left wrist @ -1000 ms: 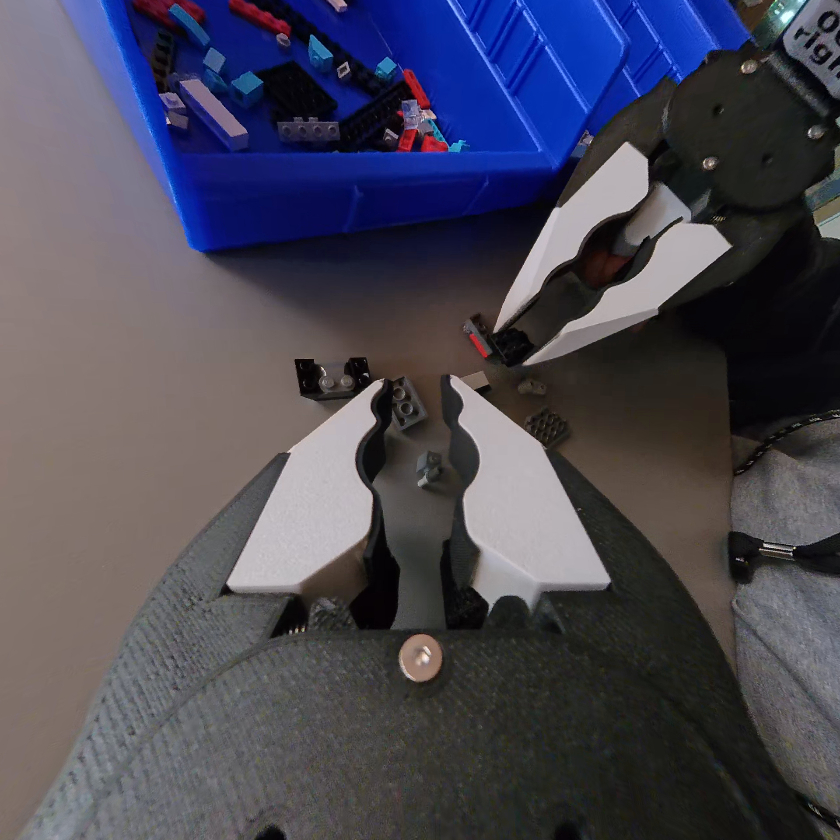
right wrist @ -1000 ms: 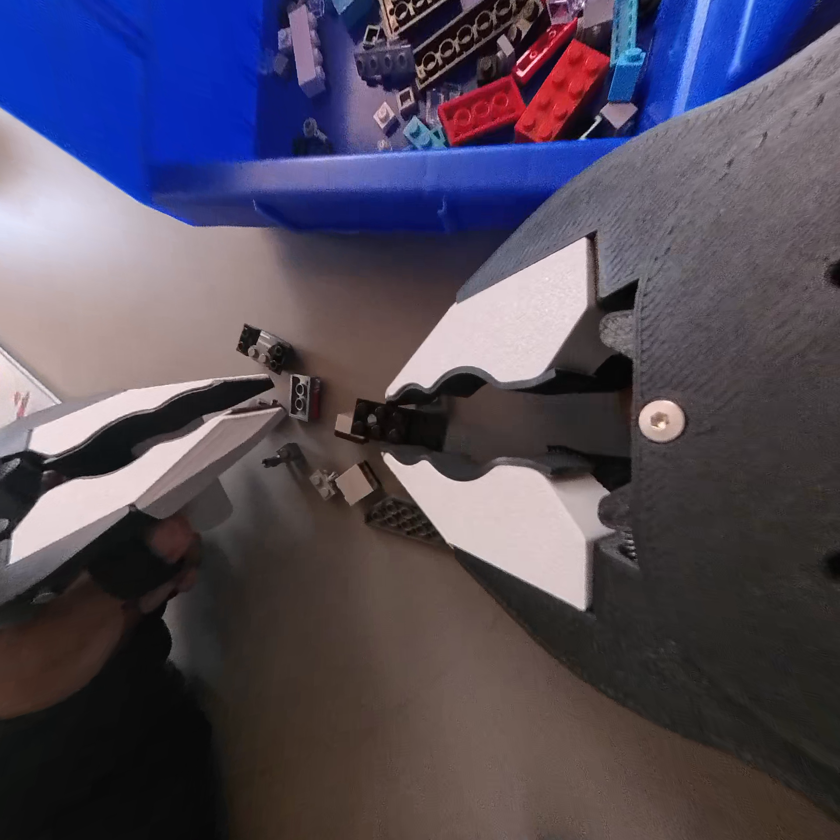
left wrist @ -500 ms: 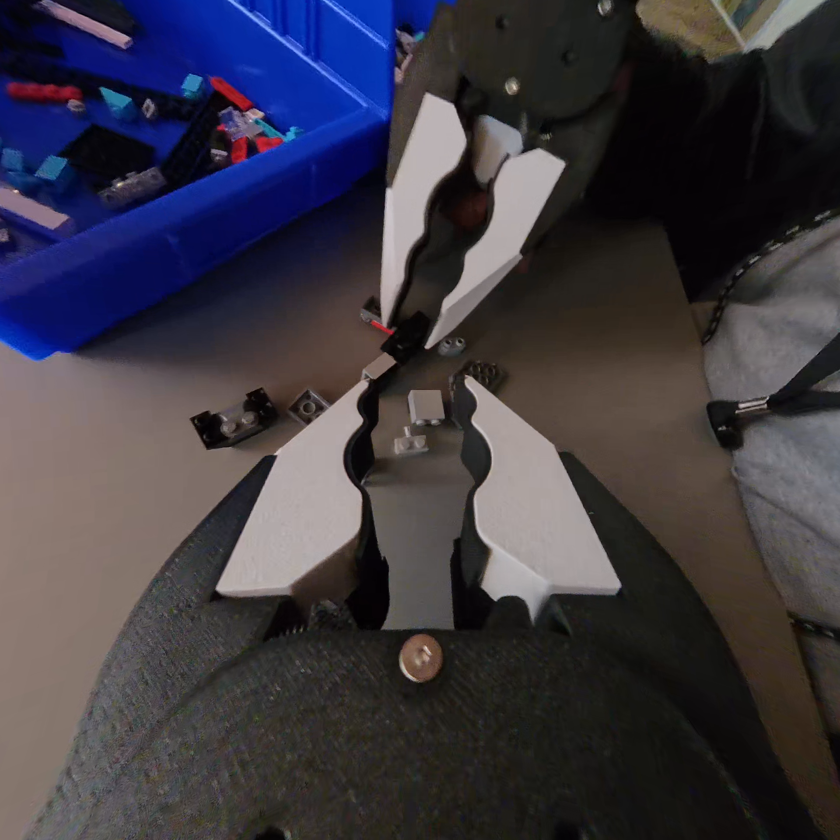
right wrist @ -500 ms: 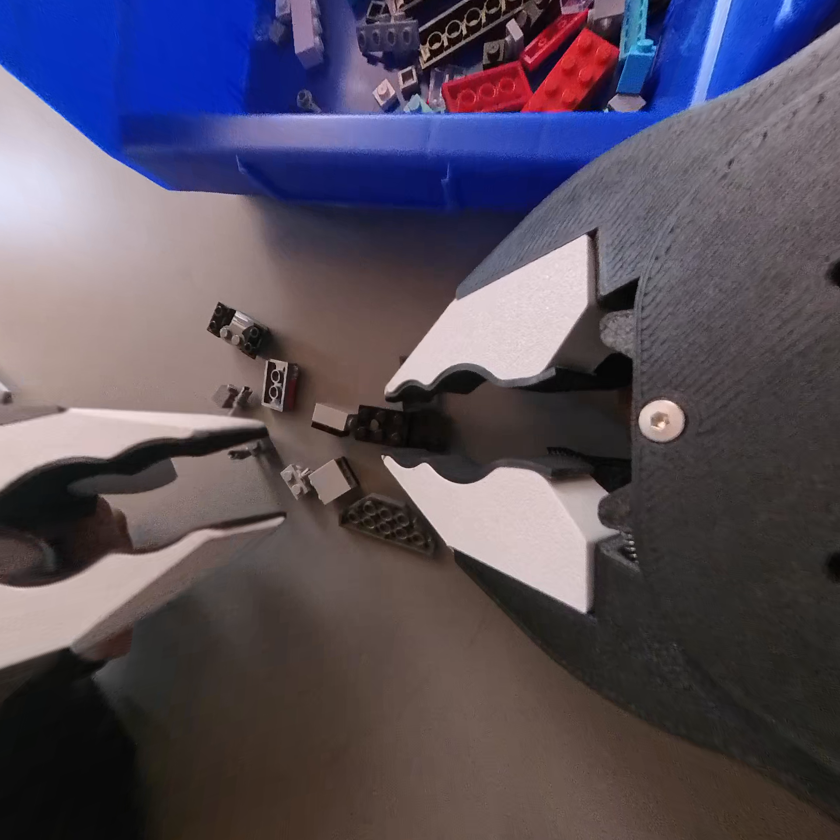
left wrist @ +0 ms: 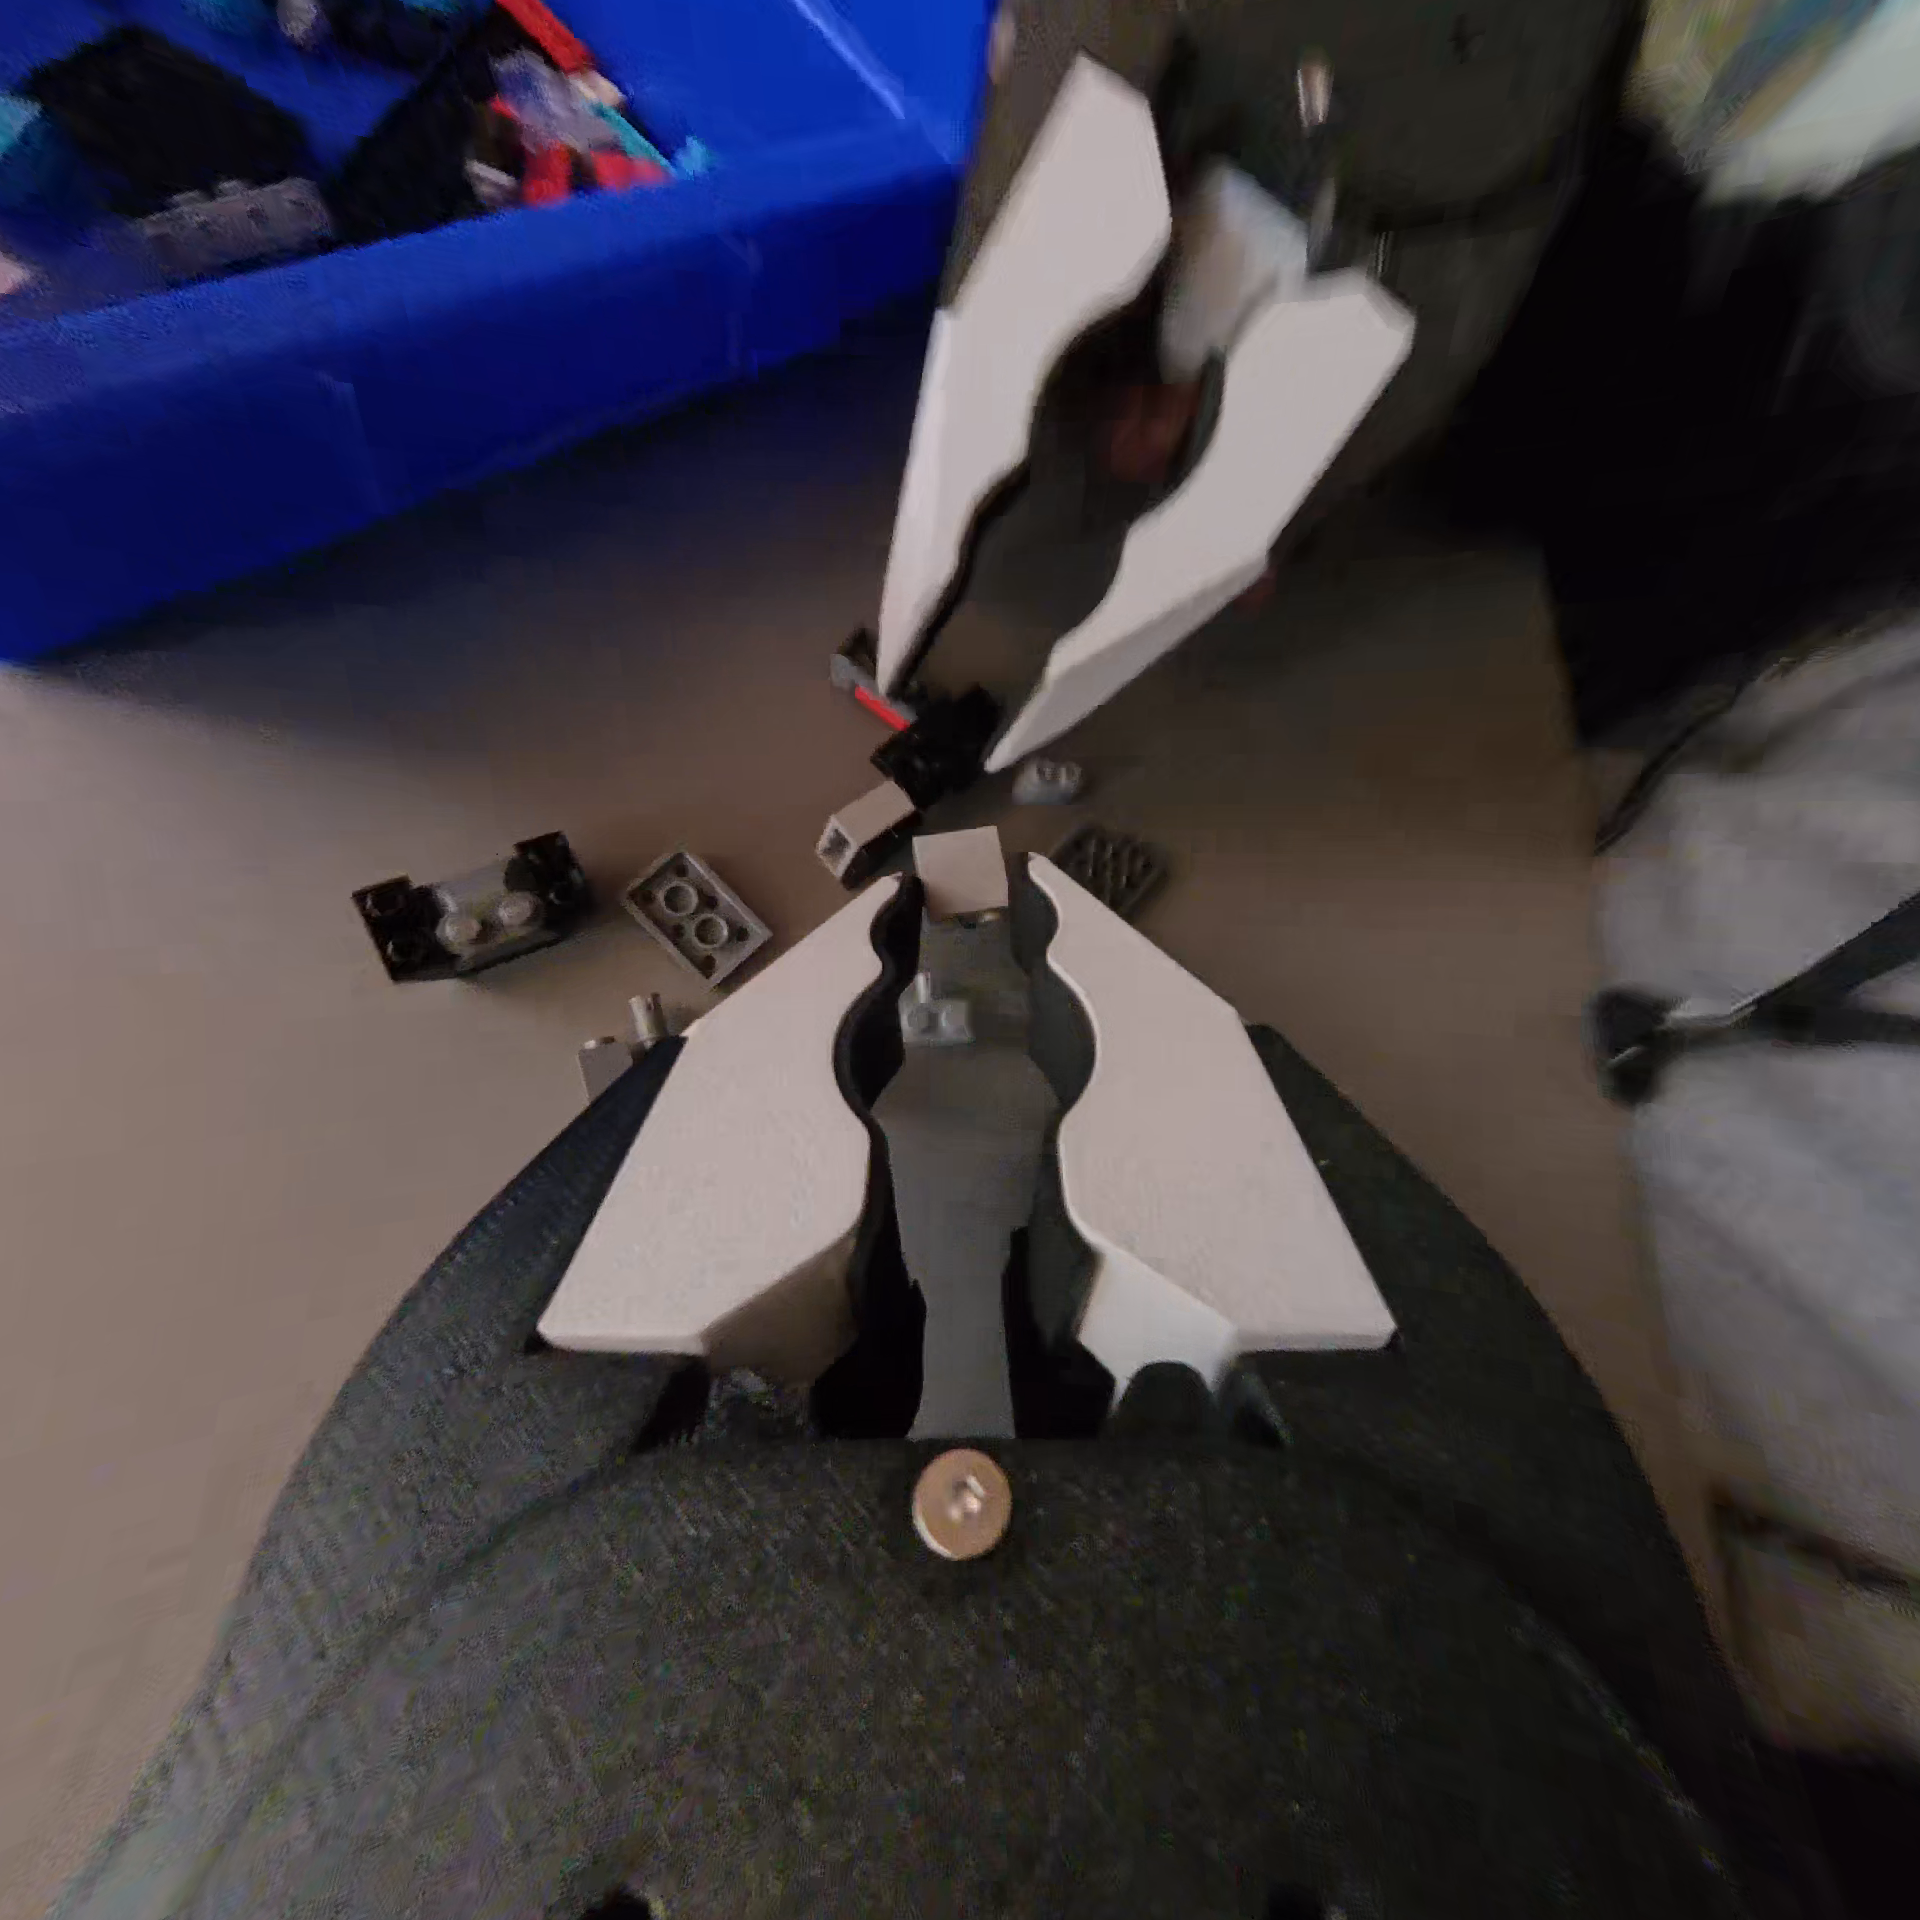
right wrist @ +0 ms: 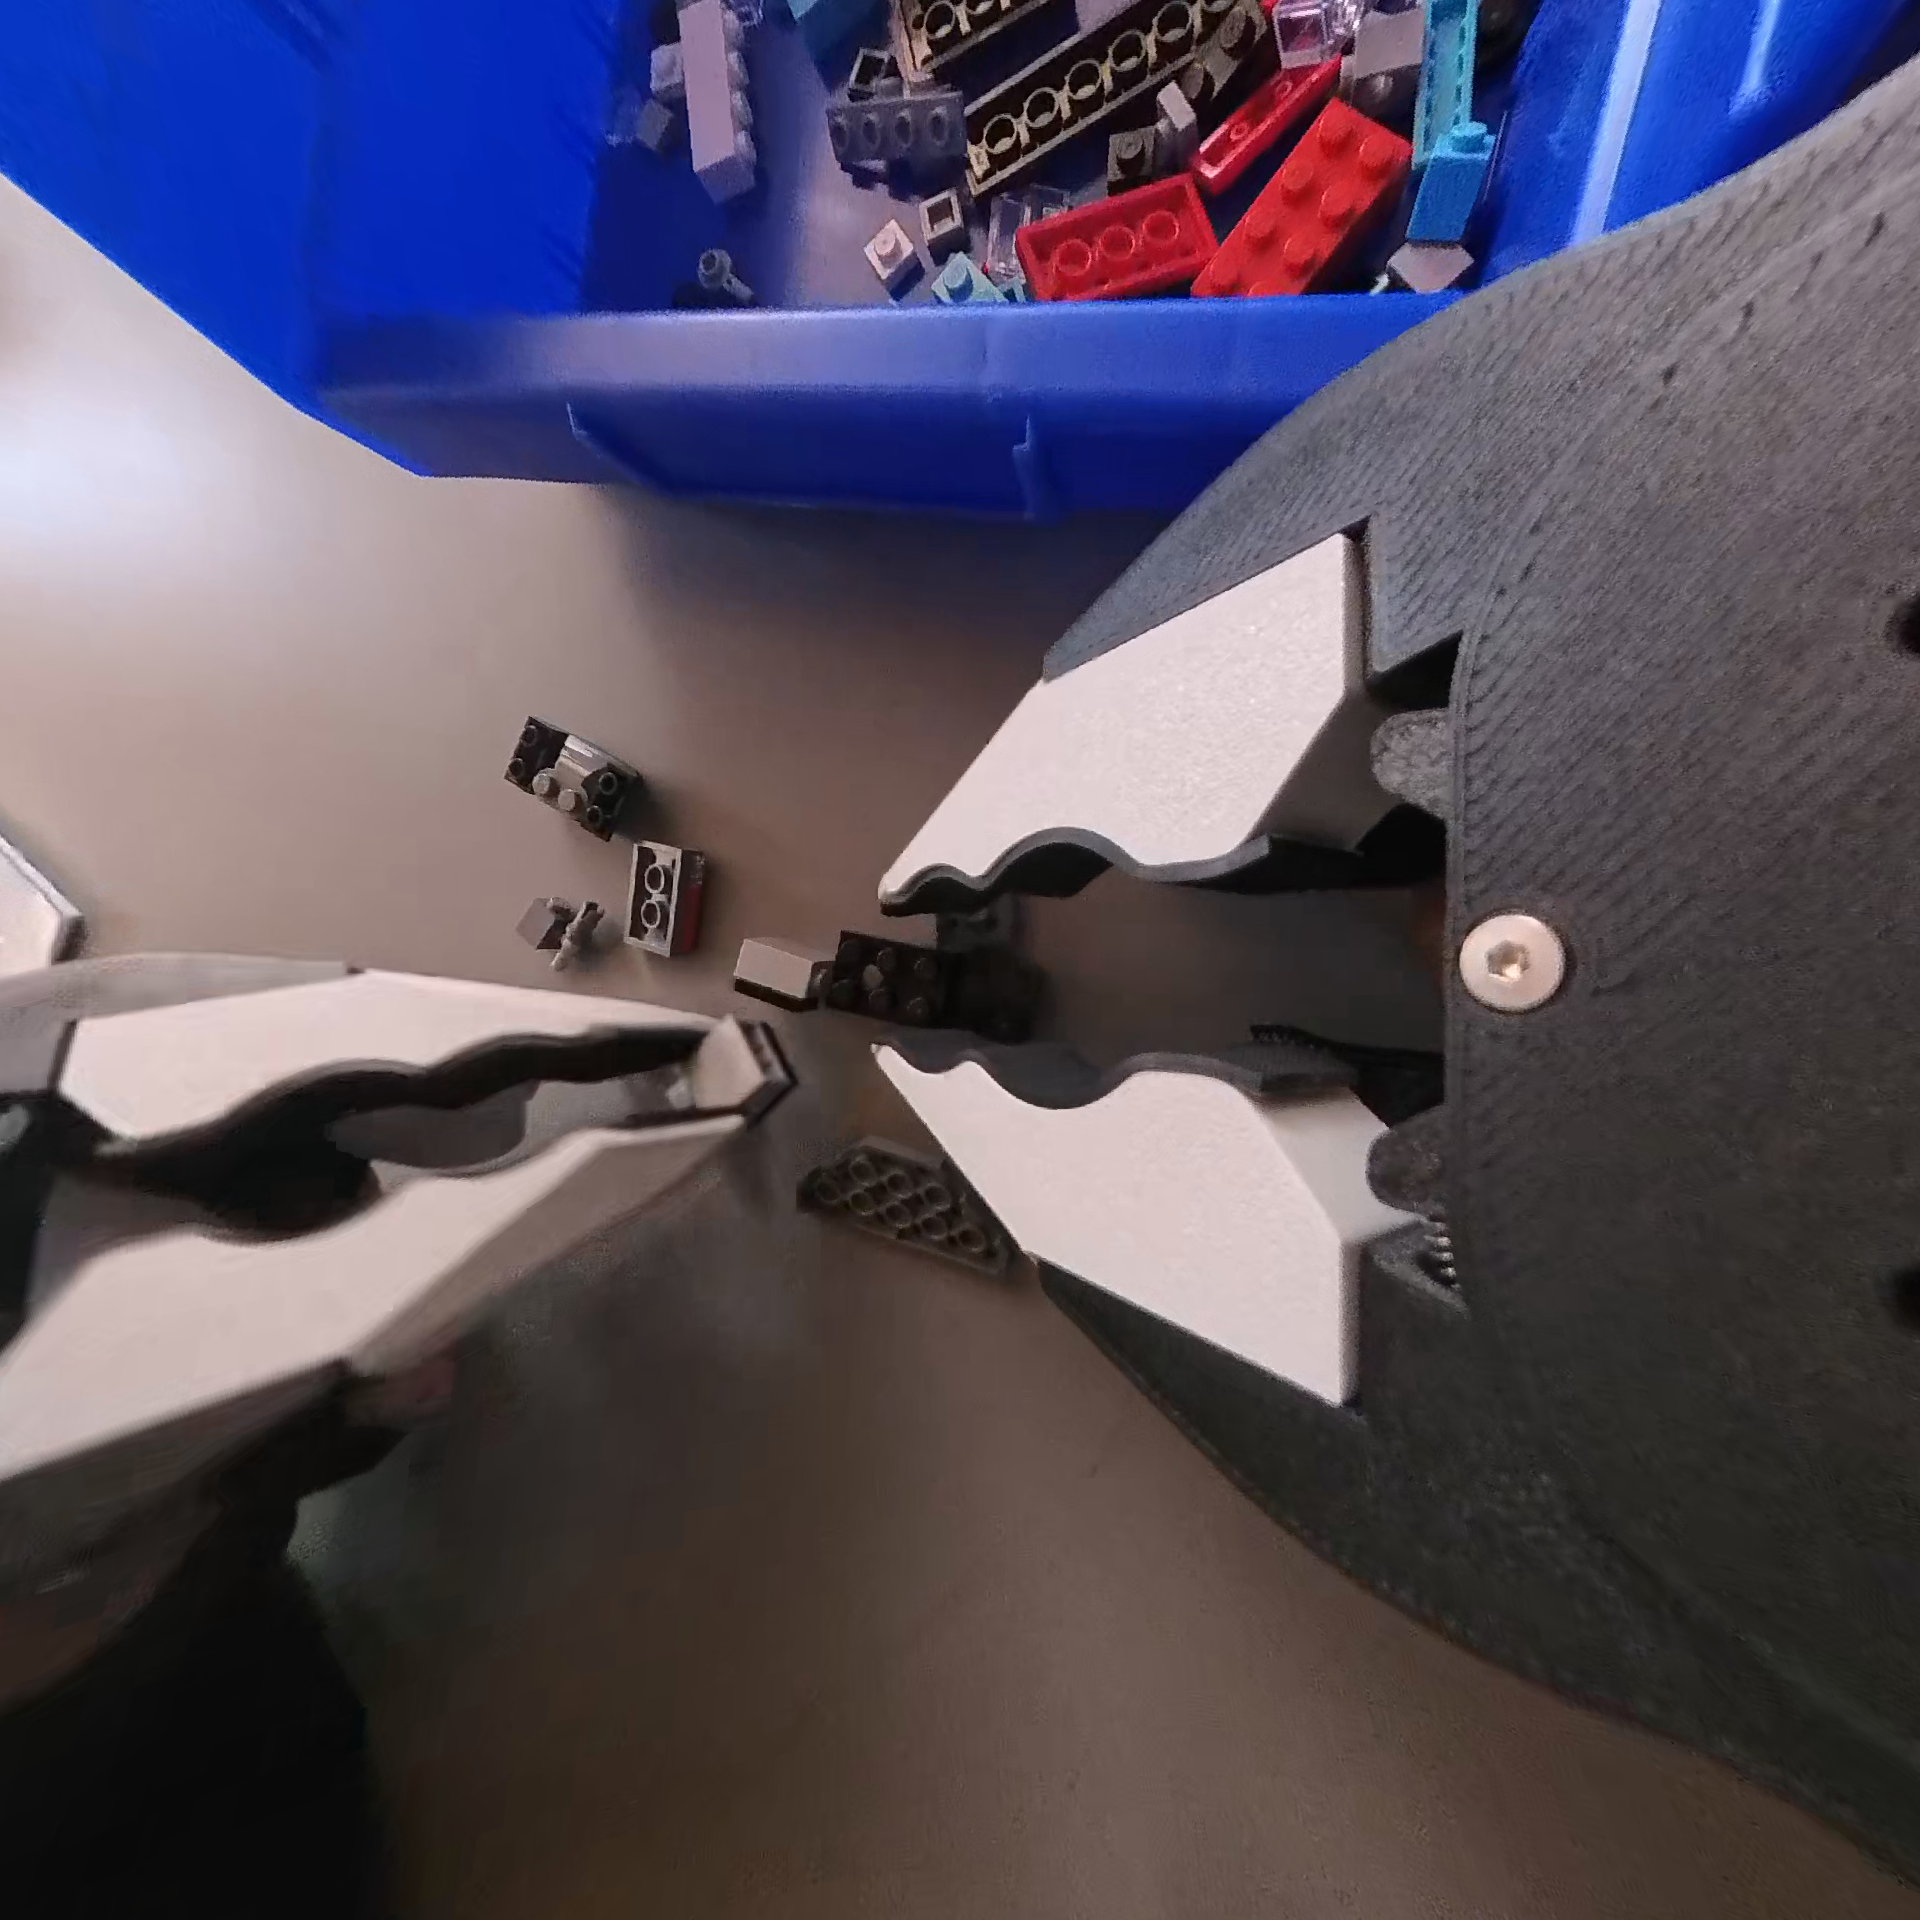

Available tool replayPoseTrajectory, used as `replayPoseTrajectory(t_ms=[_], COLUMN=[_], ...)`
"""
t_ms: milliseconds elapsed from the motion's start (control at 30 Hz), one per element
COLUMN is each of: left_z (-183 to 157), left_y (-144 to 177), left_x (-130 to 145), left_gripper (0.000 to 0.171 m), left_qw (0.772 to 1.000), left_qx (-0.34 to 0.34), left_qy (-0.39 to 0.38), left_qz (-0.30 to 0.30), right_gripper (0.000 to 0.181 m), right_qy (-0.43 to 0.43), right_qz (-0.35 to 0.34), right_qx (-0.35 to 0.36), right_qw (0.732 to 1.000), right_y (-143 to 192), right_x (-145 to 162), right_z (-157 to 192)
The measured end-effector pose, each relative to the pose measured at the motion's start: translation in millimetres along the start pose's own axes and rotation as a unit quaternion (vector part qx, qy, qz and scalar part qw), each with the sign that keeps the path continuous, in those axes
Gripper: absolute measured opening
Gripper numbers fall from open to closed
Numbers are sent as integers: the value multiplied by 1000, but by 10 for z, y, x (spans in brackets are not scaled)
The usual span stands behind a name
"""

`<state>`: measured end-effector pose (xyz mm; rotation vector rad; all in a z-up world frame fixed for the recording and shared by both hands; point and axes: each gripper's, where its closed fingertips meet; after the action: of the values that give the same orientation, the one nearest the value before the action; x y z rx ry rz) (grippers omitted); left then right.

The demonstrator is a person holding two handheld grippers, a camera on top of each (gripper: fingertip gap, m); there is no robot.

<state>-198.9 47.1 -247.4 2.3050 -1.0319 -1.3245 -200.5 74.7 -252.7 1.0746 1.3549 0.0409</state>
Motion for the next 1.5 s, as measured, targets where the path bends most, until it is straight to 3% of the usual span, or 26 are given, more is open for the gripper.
replayPoseTrajectory(t_ms=[133, 233, 433, 700, 1000, 1233, 1500], left_z=[-57, -55, -133, -182, -234, -249, -274], left_y=[223, 338, 415, 437, 388, 384, 353], left_x=[-300, -437, -623, -742, -747, -730, -717], left_gripper=[17, 17, 17, 18, 18, 25, 17], left_qw=[971, 939, 885, 820, 795, 815, 841], left_qx=[136, 202, 279, 351, 379, 366, 334], left_qy=[172, 243, 315, 382, 410, 389, 359], left_qz=[-94, -138, -197, -242, -237, -224, -230], right_gripper=[23, 24, 26, 27, 17, 17, 19], right_qy=[19, 34, 48, 101, 105, 110, 126], right_qz=[-33, -83, -186, -218, -217, -217, -218], right_qx=[20, 51, 134, 230, 246, 226, 231], right_qw=[999, 995, 972, 943, 939, 943, 940], right_y=[43, 97, 212, 338, 363, 344, 347], right_x=[-120, -291, -627, -826, -826, -816, -831], right_z=[-53, -120, -224, -266, -295, -256, -239])
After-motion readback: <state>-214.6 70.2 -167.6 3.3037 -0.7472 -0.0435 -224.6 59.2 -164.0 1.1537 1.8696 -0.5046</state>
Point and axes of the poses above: each gripper's, where its closed fingertips meet, y back along the fingers, x out of its underside, z = x × y across the jaws, and after that the axes turned 14 degrees about y, right-handed
